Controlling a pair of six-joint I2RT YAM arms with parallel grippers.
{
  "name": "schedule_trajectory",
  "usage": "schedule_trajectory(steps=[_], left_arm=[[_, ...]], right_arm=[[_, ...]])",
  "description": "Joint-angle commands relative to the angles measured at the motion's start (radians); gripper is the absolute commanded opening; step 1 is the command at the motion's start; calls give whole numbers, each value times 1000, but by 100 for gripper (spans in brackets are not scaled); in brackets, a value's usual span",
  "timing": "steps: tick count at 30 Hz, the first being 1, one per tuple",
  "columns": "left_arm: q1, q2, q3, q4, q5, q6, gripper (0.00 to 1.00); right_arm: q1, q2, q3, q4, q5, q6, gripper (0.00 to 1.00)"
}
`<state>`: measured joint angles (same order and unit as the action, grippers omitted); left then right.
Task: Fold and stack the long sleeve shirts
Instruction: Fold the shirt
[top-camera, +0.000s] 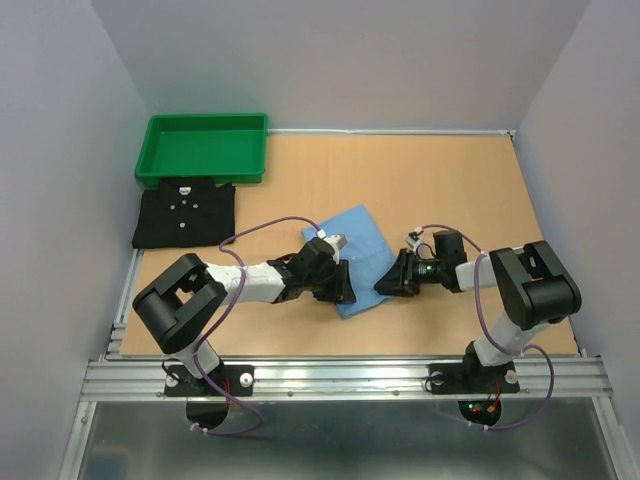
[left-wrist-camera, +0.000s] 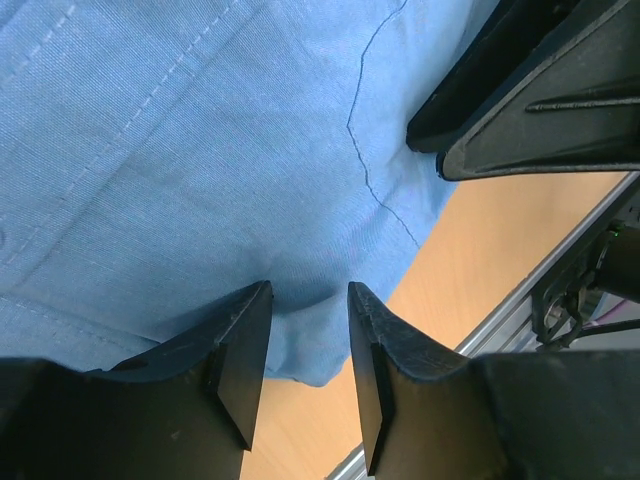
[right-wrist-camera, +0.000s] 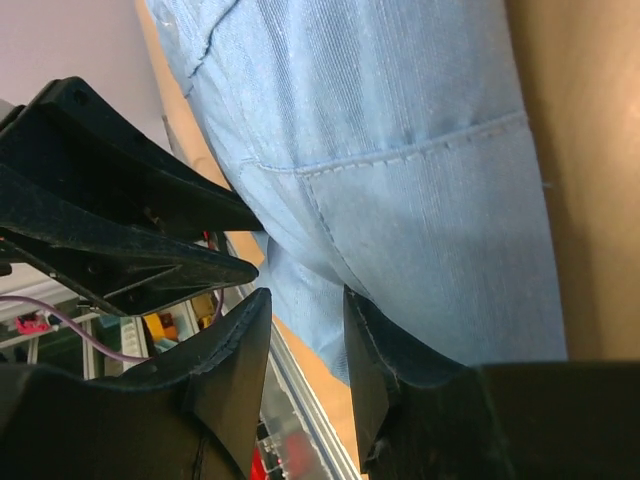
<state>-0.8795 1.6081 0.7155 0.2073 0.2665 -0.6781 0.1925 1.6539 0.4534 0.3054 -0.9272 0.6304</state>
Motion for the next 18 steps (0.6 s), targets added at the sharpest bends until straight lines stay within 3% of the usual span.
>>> schedule_trajectory(steps=[1,11,18], left_arm=[[1,43,-62,-79,-16,12,48],[-1,9,-59,-74,16,43,48],[-1,-5,-54,-80,22,43,48]], right_arm=[[-27,-5,-41,34,119,-18,42],[-4,-281,34,-98,56,-21,41],[79,-261,30,-97,47,-14,39]])
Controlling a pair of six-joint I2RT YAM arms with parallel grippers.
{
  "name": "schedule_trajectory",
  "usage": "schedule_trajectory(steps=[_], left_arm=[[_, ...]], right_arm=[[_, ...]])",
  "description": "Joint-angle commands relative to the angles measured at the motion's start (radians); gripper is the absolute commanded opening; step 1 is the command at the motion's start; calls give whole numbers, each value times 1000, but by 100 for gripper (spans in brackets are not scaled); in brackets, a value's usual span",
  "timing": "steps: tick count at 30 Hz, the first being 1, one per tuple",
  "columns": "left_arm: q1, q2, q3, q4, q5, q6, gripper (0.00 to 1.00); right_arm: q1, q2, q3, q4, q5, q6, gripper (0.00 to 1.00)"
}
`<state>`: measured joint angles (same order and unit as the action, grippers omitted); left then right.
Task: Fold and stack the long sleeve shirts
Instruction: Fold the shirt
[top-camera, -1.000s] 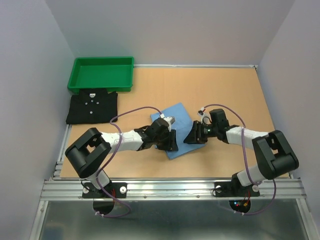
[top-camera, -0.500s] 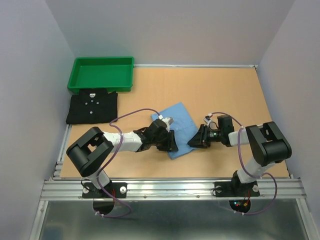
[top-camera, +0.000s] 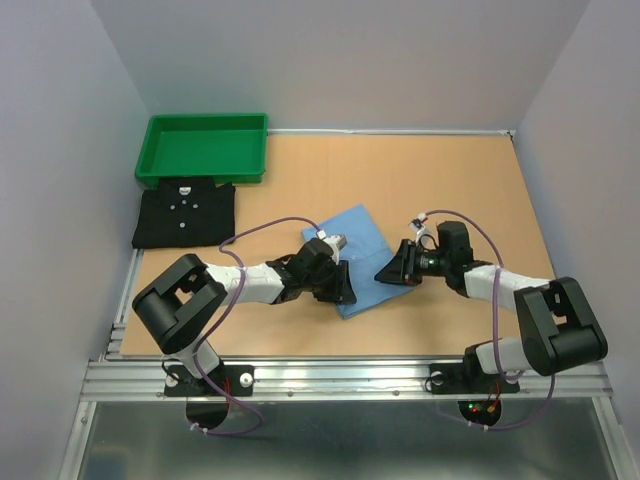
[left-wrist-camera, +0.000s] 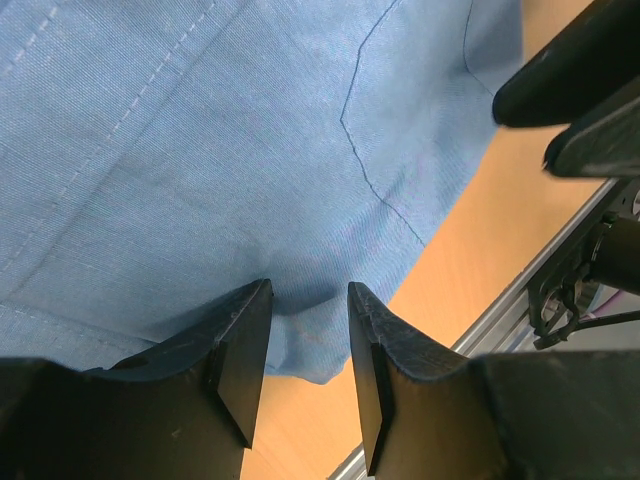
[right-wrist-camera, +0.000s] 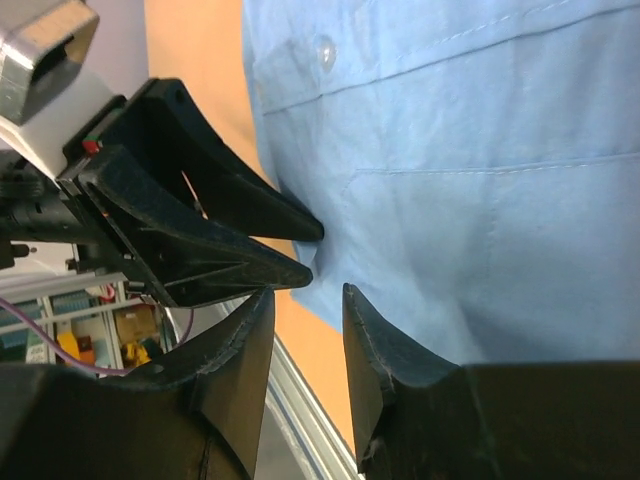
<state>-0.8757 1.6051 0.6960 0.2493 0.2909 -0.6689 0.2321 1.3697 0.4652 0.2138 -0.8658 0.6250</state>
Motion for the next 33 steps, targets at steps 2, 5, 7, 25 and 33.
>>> schedule_trajectory(steps=[2,5,7,25,33], left_arm=[[-5,-1,-36,-123,-4,29,48],[-5,-4,-49,-124,-15,17,48],[-5,-13,-53,-125,-21,9,48],[331,-280,95,-72,-73,-11,49],[423,-18,279,1,39,15,47]], right_arm=[[46,40,-23,2,-7,-22,38],[44,72,-91,10,46,-48,36],[39,75,-129,10,97,-54,35],[24,98,498,-142,139,-36,56],[32,360,745,48,142,97,57]])
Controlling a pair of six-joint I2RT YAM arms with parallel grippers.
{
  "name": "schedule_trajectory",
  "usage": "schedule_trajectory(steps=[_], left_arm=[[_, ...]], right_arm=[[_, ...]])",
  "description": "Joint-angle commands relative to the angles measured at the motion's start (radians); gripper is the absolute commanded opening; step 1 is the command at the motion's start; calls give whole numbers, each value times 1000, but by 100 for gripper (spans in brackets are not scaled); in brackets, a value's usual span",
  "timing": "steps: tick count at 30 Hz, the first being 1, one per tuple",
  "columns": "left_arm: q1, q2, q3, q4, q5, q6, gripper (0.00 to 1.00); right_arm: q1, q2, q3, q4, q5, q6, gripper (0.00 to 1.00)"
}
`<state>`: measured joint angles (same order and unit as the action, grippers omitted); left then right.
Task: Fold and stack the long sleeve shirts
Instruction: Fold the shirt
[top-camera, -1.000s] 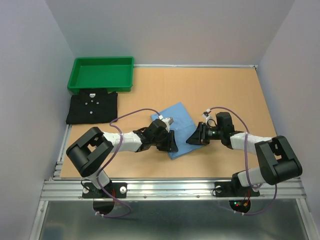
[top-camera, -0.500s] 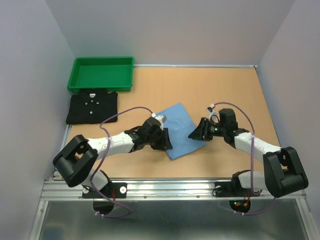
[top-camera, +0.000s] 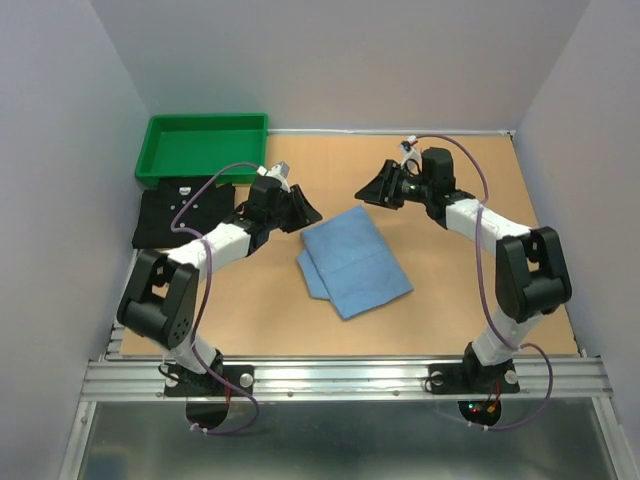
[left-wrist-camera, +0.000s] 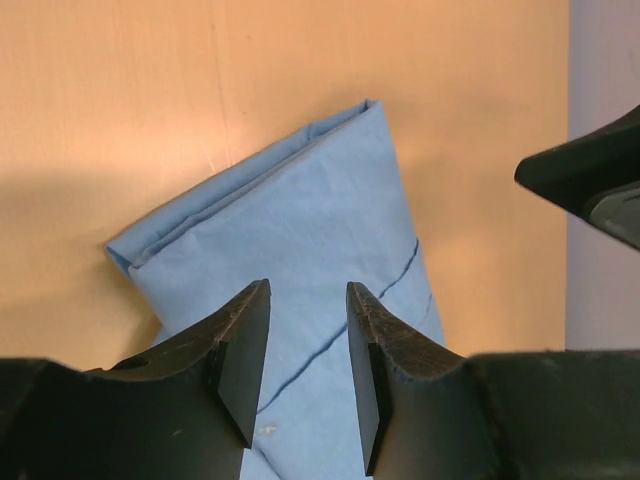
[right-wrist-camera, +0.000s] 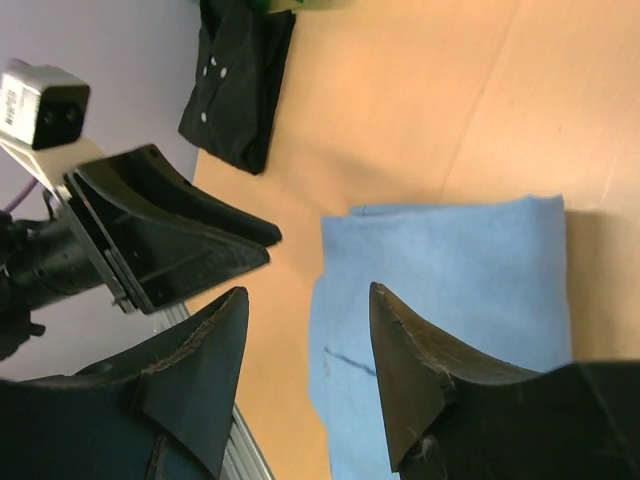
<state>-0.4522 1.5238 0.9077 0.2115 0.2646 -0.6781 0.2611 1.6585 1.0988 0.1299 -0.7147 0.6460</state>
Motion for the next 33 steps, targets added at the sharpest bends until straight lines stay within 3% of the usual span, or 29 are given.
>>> schedule_trajectory(steps=[1,4,19,33], left_arm=[[3,103,79,42,68,25,46],[12,167,95,63,81,22,45],[93,343,34,100,111,15,43],[135,352,-43,112,131,3,42]], right_arm=[[4,93,118,160,-12,95,57],[12,178,147,266,-20,173,57],[32,547,237,336,29,230,58],[-77,584,93,398,63,199,57]])
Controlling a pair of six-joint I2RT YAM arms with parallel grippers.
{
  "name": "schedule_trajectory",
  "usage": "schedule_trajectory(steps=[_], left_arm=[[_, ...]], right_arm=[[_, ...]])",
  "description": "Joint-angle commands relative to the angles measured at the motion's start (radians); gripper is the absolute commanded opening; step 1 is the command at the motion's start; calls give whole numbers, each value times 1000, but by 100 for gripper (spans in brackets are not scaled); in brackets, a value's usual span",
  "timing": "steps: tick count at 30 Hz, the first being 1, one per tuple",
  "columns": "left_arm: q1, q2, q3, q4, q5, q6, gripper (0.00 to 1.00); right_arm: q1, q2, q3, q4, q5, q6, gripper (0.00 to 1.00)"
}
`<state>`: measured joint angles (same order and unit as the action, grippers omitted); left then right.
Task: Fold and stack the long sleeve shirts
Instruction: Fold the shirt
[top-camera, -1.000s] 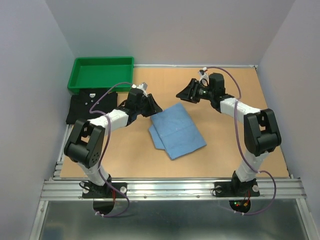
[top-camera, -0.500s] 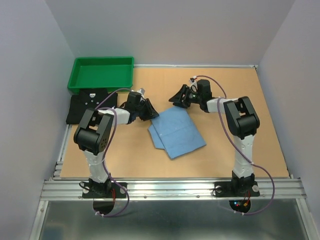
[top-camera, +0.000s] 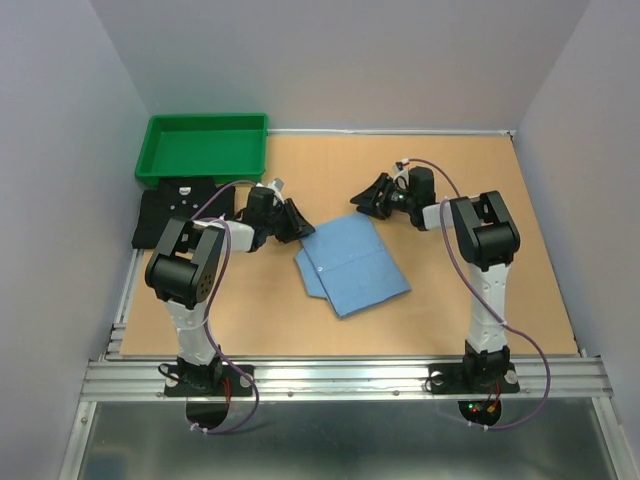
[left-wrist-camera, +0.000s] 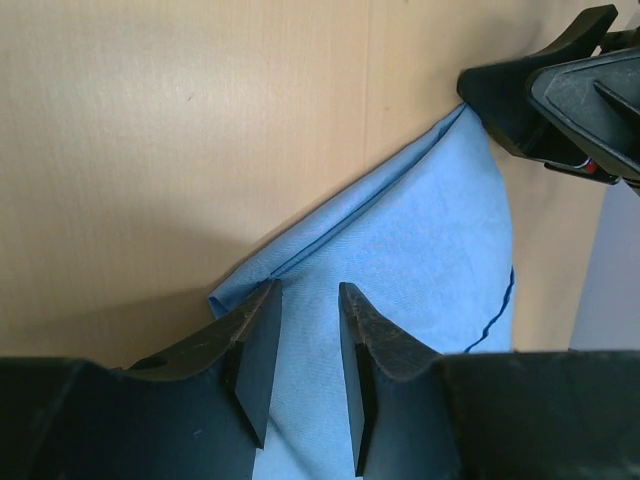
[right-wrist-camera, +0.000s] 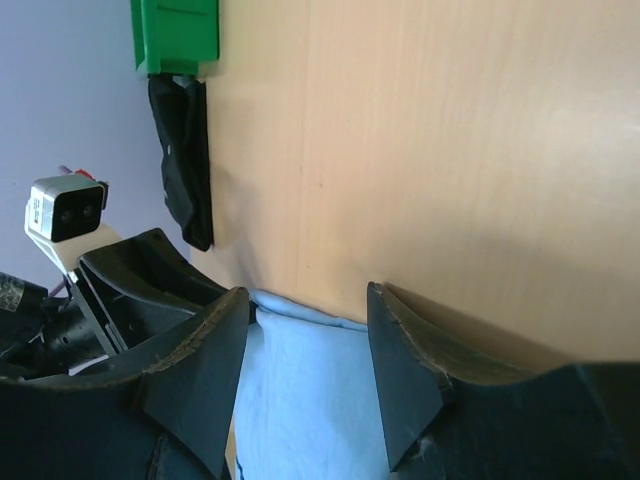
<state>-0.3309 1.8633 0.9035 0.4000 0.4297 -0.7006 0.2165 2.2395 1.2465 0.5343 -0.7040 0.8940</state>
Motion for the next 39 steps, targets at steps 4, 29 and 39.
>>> schedule_trajectory(steps=[4,29,39], left_arm=[[13,-29,28,-147,-25,82,46],[-188,-362,-86,-438,-362,38,69],[-195,-121,53,-405,-387,118,55]], right_arm=[[-39,-148,-55,-88,24,-133,57],[-23,-813,-535,-844,236,-520,53],[91,-790,-665,-824,215,-503,36]])
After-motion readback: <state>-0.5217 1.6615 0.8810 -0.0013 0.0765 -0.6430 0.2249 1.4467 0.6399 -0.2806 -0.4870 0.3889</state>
